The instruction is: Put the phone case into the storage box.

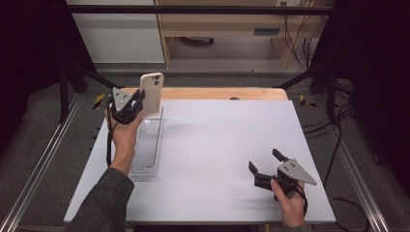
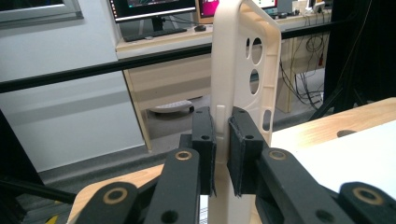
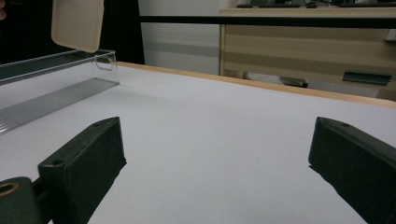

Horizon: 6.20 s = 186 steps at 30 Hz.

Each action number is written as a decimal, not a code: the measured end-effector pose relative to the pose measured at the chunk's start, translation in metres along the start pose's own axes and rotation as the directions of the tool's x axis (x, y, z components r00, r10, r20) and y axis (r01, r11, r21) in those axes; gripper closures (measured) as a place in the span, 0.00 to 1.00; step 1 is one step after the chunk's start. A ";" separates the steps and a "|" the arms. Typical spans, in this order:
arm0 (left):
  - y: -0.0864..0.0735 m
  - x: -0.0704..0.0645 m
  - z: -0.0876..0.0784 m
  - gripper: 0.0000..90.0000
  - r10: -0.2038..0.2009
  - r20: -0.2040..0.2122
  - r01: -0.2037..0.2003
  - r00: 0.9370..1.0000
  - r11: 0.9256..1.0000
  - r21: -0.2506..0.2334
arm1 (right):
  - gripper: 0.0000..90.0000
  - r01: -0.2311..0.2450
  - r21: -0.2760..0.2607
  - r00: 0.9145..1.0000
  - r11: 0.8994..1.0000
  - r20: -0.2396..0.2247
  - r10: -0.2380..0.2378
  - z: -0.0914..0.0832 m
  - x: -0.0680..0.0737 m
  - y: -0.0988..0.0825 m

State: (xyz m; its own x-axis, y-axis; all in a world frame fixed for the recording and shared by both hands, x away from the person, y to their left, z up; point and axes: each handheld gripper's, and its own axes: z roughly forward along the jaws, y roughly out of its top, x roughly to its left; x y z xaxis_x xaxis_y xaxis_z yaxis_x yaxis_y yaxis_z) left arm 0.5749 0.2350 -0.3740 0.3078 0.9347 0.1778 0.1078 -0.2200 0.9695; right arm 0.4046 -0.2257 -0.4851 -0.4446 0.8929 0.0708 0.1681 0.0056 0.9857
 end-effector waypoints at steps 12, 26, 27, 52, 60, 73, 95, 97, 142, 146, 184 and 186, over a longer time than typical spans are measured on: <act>-0.005 -0.003 0.006 0.90 -0.016 -0.024 0.016 1.000 0.999 0.032 | 0.04 -0.010 0.001 1.000 1.000 -0.001 0.010 -0.002 -0.001 0.000; -0.020 -0.003 0.010 0.90 -0.068 -0.036 0.070 0.997 0.995 0.074 | 0.04 -0.008 0.000 1.000 1.000 0.001 0.008 -0.002 -0.001 0.000; -0.021 -0.003 0.011 0.90 -0.070 -0.036 0.073 0.997 0.994 0.076 | 0.04 -0.008 0.000 1.000 1.000 0.001 0.008 -0.002 -0.001 0.000; -0.036 -0.004 0.019 0.90 -0.135 -0.053 0.140 0.989 0.982 0.126 | 0.04 -0.003 0.012 1.000 1.000 0.002 0.003 -0.002 -0.002 -0.001; -0.038 -0.007 0.022 0.90 -0.128 -0.052 0.134 0.990 0.982 0.137 | 0.04 0.001 0.011 1.000 1.000 0.001 -0.001 -0.002 -0.001 -0.001; -0.044 -0.005 0.023 0.90 -0.155 -0.058 0.162 0.986 0.976 0.148 | 0.04 0.002 0.015 1.000 1.000 -0.001 -0.002 -0.002 -0.001 -0.001; -0.045 -0.004 0.023 0.89 -0.171 -0.060 0.178 0.983 0.972 0.153 | 0.03 0.001 0.023 1.000 1.000 -0.002 -0.001 -0.001 0.000 -0.002; -0.046 -0.005 0.024 0.89 -0.171 -0.063 0.179 0.983 0.971 0.158 | 0.03 0.000 0.022 1.000 1.000 -0.002 0.000 -0.001 0.000 -0.002; -0.047 0.000 0.031 0.89 -0.187 -0.120 0.209 0.975 0.956 0.208 | 0.03 -0.003 0.029 1.000 1.000 -0.006 0.003 0.000 0.001 -0.003; -0.047 0.000 0.032 0.89 -0.187 -0.119 0.209 0.975 0.956 0.208 | 0.03 0.002 0.030 1.000 1.000 -0.008 -0.002 0.000 0.001 -0.003; -0.050 0.003 0.036 0.86 -0.198 -0.142 0.226 0.970 0.950 0.218 | 0.03 0.011 0.040 1.000 0.999 -0.003 -0.011 0.000 0.001 -0.002; -0.050 0.003 0.037 0.86 -0.198 -0.142 0.226 0.970 0.949 0.221 | 0.03 0.010 0.039 1.000 0.999 -0.003 -0.010 0.000 0.001 -0.002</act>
State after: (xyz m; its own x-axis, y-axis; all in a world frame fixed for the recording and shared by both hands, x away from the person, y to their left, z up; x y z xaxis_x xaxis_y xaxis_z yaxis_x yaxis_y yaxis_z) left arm 0.6054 0.2382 -0.4277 0.1428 0.9897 0.0046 0.3804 -0.0592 0.9229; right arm 0.4040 -0.2250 -0.4874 -0.4491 0.8914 0.0615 0.1977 0.0320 0.9797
